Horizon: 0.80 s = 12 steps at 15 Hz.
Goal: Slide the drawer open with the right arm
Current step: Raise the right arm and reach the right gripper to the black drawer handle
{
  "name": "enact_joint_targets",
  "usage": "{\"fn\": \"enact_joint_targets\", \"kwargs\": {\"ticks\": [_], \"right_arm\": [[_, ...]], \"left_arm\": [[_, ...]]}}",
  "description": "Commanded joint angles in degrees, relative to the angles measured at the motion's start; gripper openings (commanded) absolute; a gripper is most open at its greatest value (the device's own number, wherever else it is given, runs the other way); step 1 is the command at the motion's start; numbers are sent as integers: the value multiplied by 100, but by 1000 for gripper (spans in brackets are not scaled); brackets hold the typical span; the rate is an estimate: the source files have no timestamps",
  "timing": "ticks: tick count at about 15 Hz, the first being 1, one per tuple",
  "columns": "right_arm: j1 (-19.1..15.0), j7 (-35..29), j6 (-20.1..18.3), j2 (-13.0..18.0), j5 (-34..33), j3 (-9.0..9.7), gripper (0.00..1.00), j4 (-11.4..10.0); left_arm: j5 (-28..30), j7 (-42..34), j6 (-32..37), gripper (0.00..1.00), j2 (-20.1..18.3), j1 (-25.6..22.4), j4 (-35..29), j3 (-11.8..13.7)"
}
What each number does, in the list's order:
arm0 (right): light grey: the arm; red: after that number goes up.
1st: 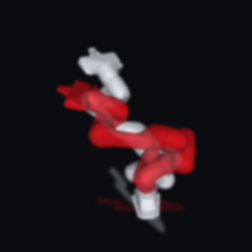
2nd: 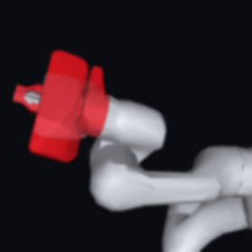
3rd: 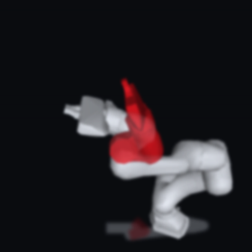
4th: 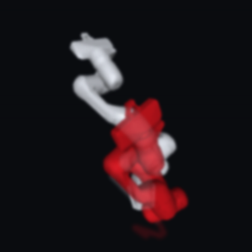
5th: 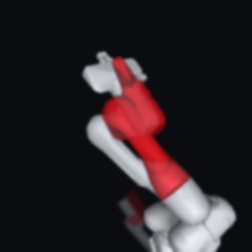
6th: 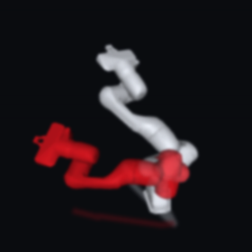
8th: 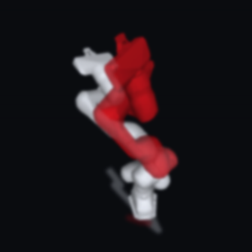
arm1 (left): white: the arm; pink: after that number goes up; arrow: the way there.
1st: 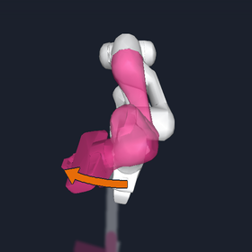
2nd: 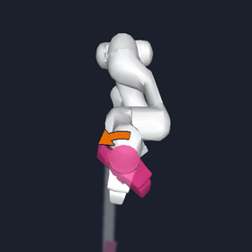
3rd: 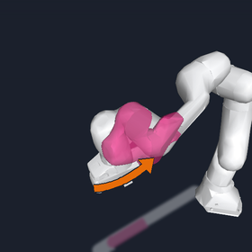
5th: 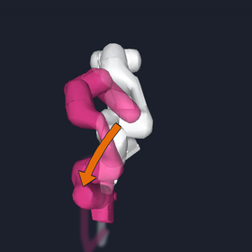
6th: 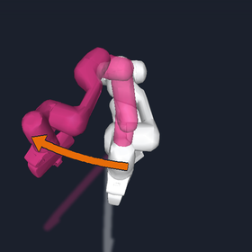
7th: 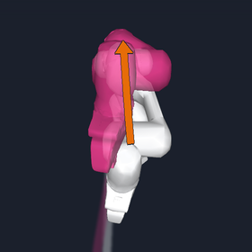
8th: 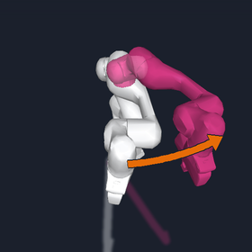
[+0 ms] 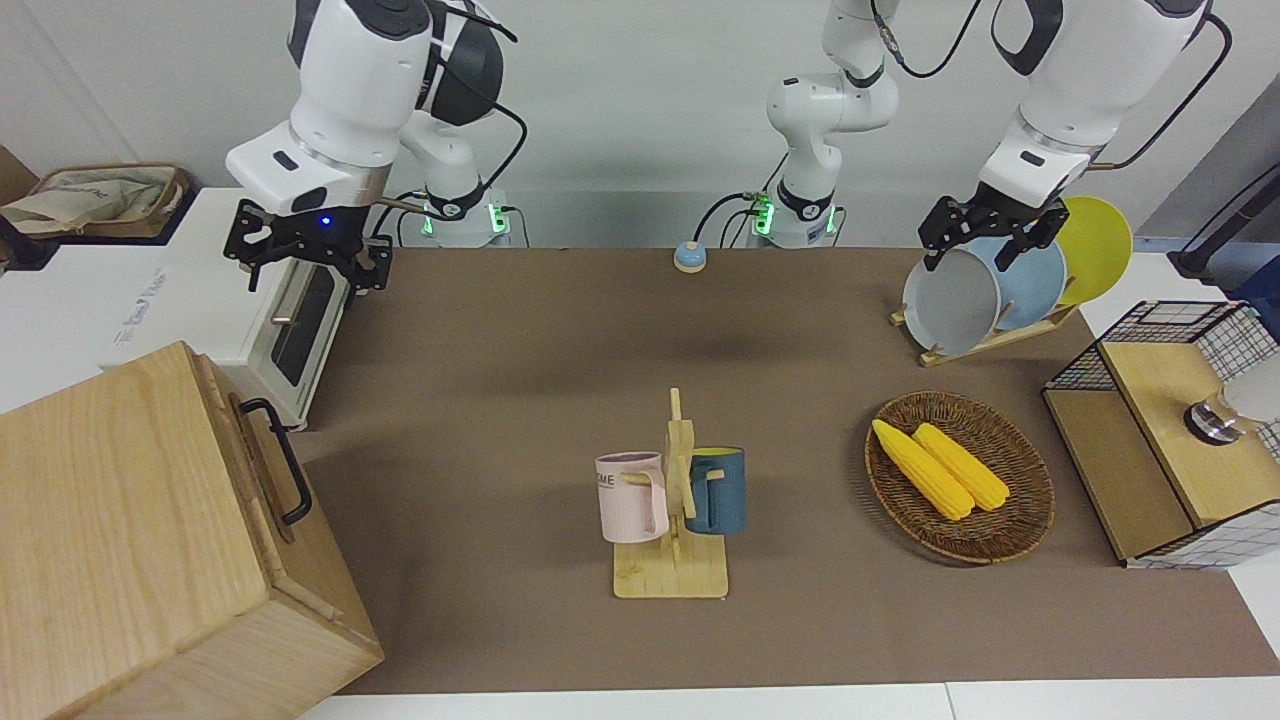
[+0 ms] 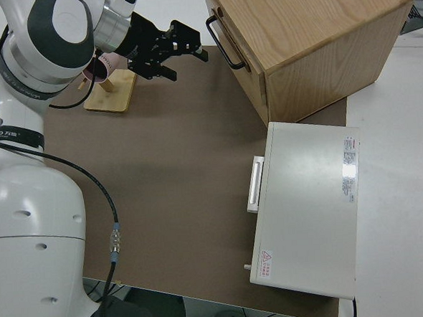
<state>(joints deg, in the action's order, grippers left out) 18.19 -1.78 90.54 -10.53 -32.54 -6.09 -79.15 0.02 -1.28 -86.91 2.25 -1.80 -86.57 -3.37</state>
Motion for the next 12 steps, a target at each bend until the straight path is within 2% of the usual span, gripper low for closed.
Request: {"fn": "enact_joint_targets", "kwargs": {"ticks": [1, 3, 4, 5, 8, 12], "right_arm": [[18, -191, 131, -247, -1058, 414, 985, -22], [18, -305, 148, -353, -1648, 634, 985, -153], [35, -453, 174, -397, -2077, 774, 985, -328], [44, -663, 227, -458, -2377, 828, 985, -434], [44, -1042, 534, -502, -2879, 855, 985, -821], [79, -1429, 658, -827, -3520, 855, 985, -936]], "left_arm": [[-98, -56, 113, 993, 65, -31, 140, -41], [-98, -56, 113, 993, 65, -31, 149, -41], [-98, -56, 113, 993, 65, -31, 149, -41], [-98, -56, 113, 993, 65, -31, 149, -41], [-98, -56, 113, 993, 65, -31, 140, -41], [-98, -56, 113, 993, 65, -31, 149, -41]]}}
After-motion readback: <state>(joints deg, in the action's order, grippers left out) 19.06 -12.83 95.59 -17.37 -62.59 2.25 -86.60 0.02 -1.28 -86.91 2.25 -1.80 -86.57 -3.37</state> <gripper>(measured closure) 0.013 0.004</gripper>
